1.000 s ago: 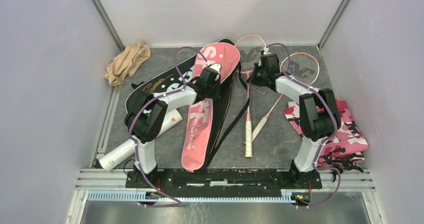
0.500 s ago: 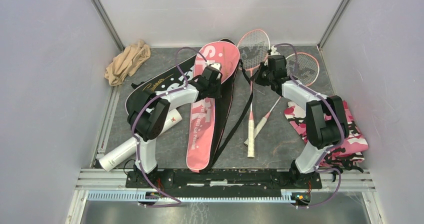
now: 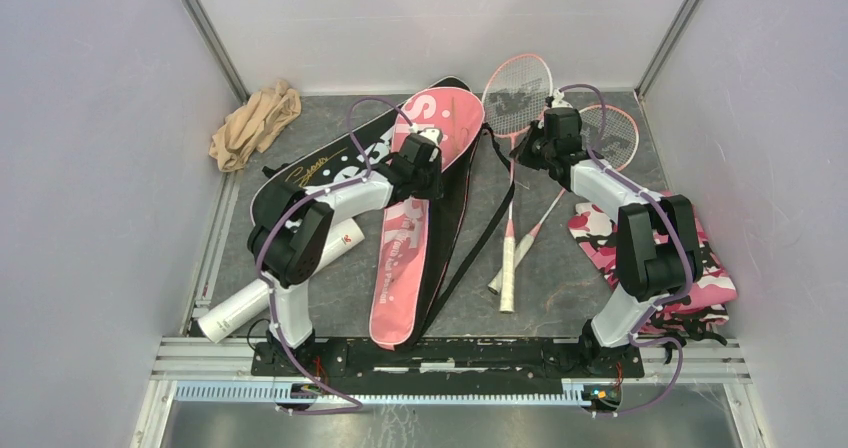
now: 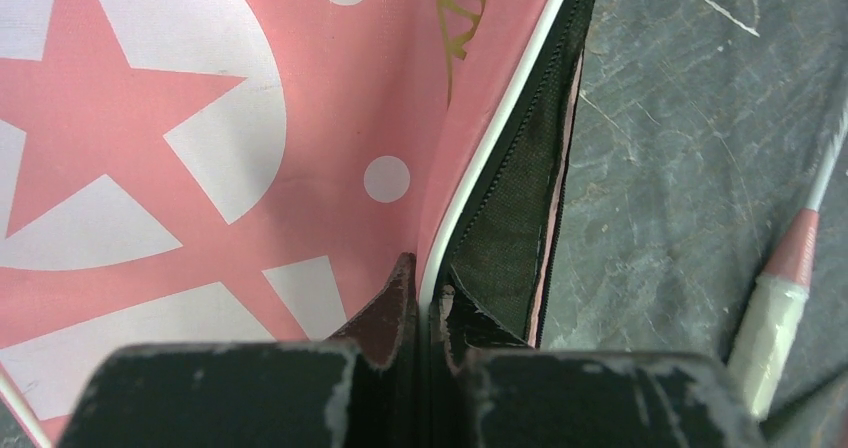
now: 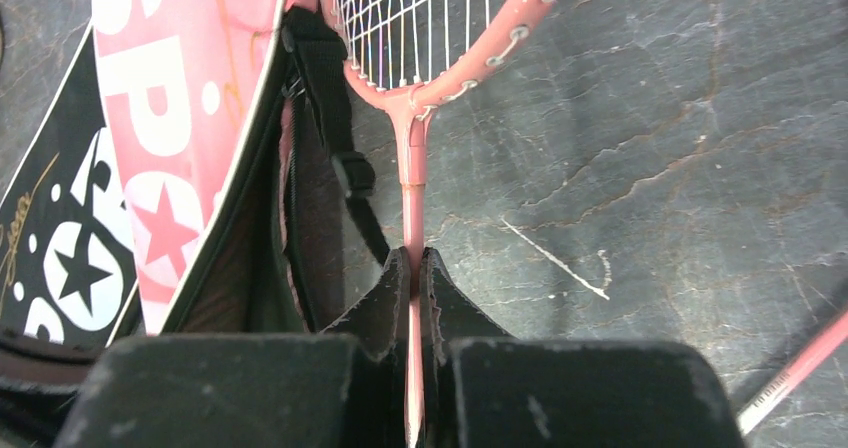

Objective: Pack up the badminton gear
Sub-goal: Pick up the racket from the center of the board.

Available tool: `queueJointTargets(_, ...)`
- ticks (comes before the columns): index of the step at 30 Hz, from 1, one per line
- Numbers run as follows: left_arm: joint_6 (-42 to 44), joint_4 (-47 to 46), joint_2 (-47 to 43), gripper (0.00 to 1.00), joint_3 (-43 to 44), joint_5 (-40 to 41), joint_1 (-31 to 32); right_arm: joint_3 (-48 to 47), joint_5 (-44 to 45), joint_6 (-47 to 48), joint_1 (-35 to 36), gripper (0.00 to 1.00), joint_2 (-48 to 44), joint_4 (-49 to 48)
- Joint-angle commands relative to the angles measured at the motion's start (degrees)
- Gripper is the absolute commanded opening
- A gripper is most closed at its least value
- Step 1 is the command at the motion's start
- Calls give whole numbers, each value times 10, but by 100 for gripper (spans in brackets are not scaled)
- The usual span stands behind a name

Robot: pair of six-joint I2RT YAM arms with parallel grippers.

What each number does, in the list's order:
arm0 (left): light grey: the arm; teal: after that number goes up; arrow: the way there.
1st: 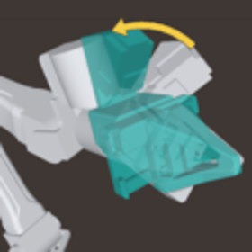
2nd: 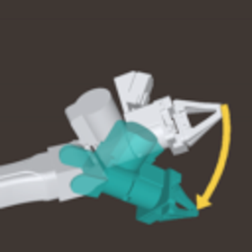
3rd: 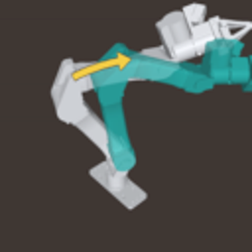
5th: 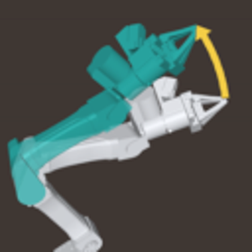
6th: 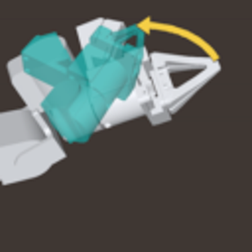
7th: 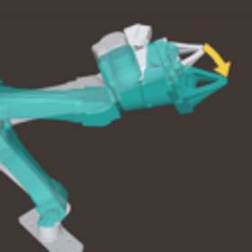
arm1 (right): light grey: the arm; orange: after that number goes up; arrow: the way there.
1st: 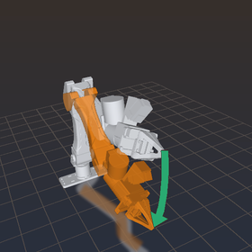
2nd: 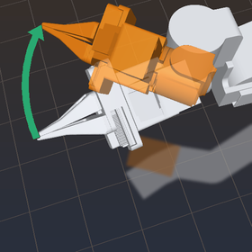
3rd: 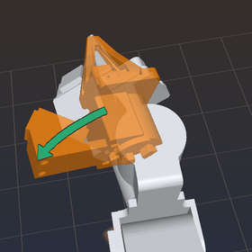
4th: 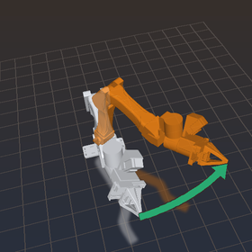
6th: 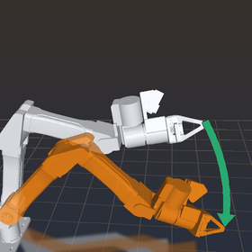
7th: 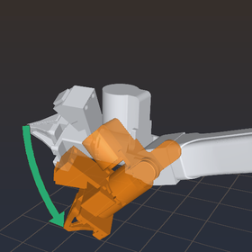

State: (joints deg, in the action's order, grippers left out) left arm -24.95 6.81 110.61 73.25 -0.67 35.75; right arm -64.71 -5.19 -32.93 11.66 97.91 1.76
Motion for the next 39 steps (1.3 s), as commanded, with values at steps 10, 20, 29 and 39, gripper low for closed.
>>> queueJointTargets(10, 10, -46, -83, 2, -42, -26, 0, -16, 22, -2, -5, 0, -39, -36)
queueJointTargets(20, 11, -29, -28, 2, -18, -40, 0, 10, -72, -32, -37, 0, -63, -116)
queueJointTargets(29, 17, -28, 6, 2, 12, -64, 0, -11, -145, -52, -37, 0, -56, -168)
queueJointTargets(39, -9, -67, 10, 2, 6, -163, 0, -17, -194, -67, -34, 0, -32, -227)
